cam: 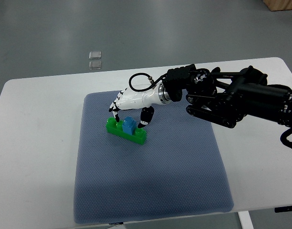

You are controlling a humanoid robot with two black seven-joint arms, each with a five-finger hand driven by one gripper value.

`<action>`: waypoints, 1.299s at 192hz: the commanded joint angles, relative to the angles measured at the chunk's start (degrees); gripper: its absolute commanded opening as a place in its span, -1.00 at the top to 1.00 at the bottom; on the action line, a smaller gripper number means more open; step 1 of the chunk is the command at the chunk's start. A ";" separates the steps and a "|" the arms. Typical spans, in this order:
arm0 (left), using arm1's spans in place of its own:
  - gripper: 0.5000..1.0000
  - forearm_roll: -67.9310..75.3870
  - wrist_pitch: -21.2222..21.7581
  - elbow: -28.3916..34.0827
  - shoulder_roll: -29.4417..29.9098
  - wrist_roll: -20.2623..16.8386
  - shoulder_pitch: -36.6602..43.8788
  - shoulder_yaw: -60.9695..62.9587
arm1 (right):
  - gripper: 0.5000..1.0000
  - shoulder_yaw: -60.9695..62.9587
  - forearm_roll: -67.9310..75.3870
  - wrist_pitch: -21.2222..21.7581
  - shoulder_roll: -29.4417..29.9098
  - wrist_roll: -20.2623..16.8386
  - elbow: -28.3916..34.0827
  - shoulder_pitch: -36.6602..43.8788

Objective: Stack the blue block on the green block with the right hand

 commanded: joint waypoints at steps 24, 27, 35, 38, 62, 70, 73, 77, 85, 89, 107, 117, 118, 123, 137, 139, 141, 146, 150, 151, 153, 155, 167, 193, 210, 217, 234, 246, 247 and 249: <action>-1.00 0.00 0.00 0.00 0.00 0.00 0.00 0.00 | -0.64 0.29 0.09 -0.26 -1.22 0.08 0.00 1.54; -1.00 0.00 0.00 0.00 0.00 0.00 0.00 0.00 | -0.64 0.47 0.09 -0.26 -1.48 0.08 0.00 1.80; -1.00 0.00 0.00 0.00 0.00 0.00 0.00 0.00 | -0.64 1.26 0.09 -0.26 -2.18 0.08 0.00 2.06; -1.00 0.00 0.00 0.00 0.00 0.00 0.00 0.00 | -0.64 1.52 0.09 -0.18 -2.36 0.08 0.00 2.06; -1.00 0.00 0.00 0.00 0.00 0.00 0.00 0.00 | -0.64 4.68 0.18 -0.09 -4.73 0.08 -1.15 2.85; -1.00 0.00 0.00 0.00 0.00 0.00 0.00 0.00 | -0.64 5.47 0.27 -0.18 -5.61 0.08 -1.85 2.94; -1.00 0.00 0.00 0.00 0.00 0.00 0.00 0.00 | -0.64 5.83 0.36 -0.26 -5.96 0.08 -2.03 2.94; -1.00 0.00 0.00 0.00 0.00 0.00 0.00 0.00 | -0.64 6.53 0.88 -0.35 -6.58 0.08 -2.46 2.85; -1.00 0.00 0.00 0.00 0.00 0.00 0.00 0.00 | -0.64 8.46 2.81 -0.27 -7.63 0.08 -3.52 2.77; -1.00 0.00 0.00 0.00 0.00 0.00 0.00 0.00 | -0.64 9.60 4.30 0.00 -7.98 0.08 -4.13 2.59; -1.00 0.00 0.00 0.00 0.00 0.00 0.00 0.00 | -0.64 13.65 11.61 0.00 -8.86 -0.09 -6.68 1.71; -1.00 0.00 0.00 0.00 0.00 0.00 0.00 0.00 | -0.64 15.67 16.88 0.00 -9.83 -0.27 -8.18 0.31; -1.00 0.00 0.00 0.00 0.00 0.00 0.00 0.00 | -0.64 16.11 17.92 0.00 -10.09 -0.27 -8.53 0.13; -1.00 0.00 0.00 0.00 0.00 0.00 0.00 0.00 | -0.64 16.73 20.13 0.00 -10.45 -0.27 -9.06 -0.40; -1.00 0.00 0.00 0.00 0.00 0.00 0.00 0.00 | -0.64 18.31 27.68 0.00 -10.97 -0.27 -11.08 -1.63; -1.00 0.00 0.00 0.00 0.00 0.00 0.00 0.00 | -0.64 18.48 28.91 0.00 -10.97 -0.35 -11.43 -1.80; -1.00 0.00 0.00 0.00 0.00 0.00 0.00 0.00 | -0.64 18.57 29.88 0.00 -10.97 -0.36 -11.78 -2.07; -1.00 0.00 0.00 0.00 0.00 0.00 0.00 0.00 | -0.64 18.75 32.44 0.00 -10.97 -0.36 -12.49 -2.42; -1.00 0.00 0.00 0.00 0.00 0.00 0.00 0.00 | -0.64 18.83 34.80 -0.09 -10.97 -0.36 -13.18 -2.86; -1.00 0.00 0.00 0.00 0.00 0.00 0.00 0.00 | -0.64 18.84 34.81 -0.09 -10.97 -0.36 -13.19 -2.86; -1.00 0.00 0.00 0.00 0.00 0.00 0.00 0.00 | -0.64 18.84 36.13 -0.09 -10.97 -0.36 -13.54 -3.12; -1.00 0.00 0.00 0.00 0.00 0.00 0.00 0.00 | -0.64 18.92 37.45 -0.09 -10.97 -0.36 -13.80 -3.39; -1.00 0.00 0.00 0.00 0.00 0.00 0.00 0.00 | -0.64 18.92 45.17 -0.26 -10.89 -0.44 -15.38 -4.62; -1.00 0.00 0.00 0.00 0.00 0.00 0.00 0.00 | -0.64 18.92 60.56 -0.88 -10.80 -0.44 -17.14 -7.17; -1.00 0.00 0.00 0.00 0.00 0.00 0.00 0.00 | -0.64 19.01 69.97 -0.97 -10.36 -0.44 -18.46 -9.01; -1.00 0.00 0.00 0.00 0.00 0.00 0.00 0.00 | -0.64 19.01 74.52 -1.23 -10.10 -0.36 -19.43 -9.80; -1.00 0.00 0.00 0.00 0.00 0.00 0.00 0.00 | -0.64 19.01 84.54 -1.85 -9.74 -0.44 -20.75 -11.47; -1.00 0.00 0.00 0.00 0.00 0.00 0.00 0.00 | -0.64 19.01 91.94 -1.93 -9.66 -0.53 -20.83 -12.61; -1.00 0.00 0.00 0.00 0.00 0.00 0.00 0.00 | -0.64 19.01 93.51 -1.93 -9.66 -0.62 -20.83 -12.79; -1.00 0.00 0.00 0.00 0.00 0.00 0.00 0.00 | -0.64 18.92 94.83 -1.93 -9.66 -0.62 -20.83 -13.05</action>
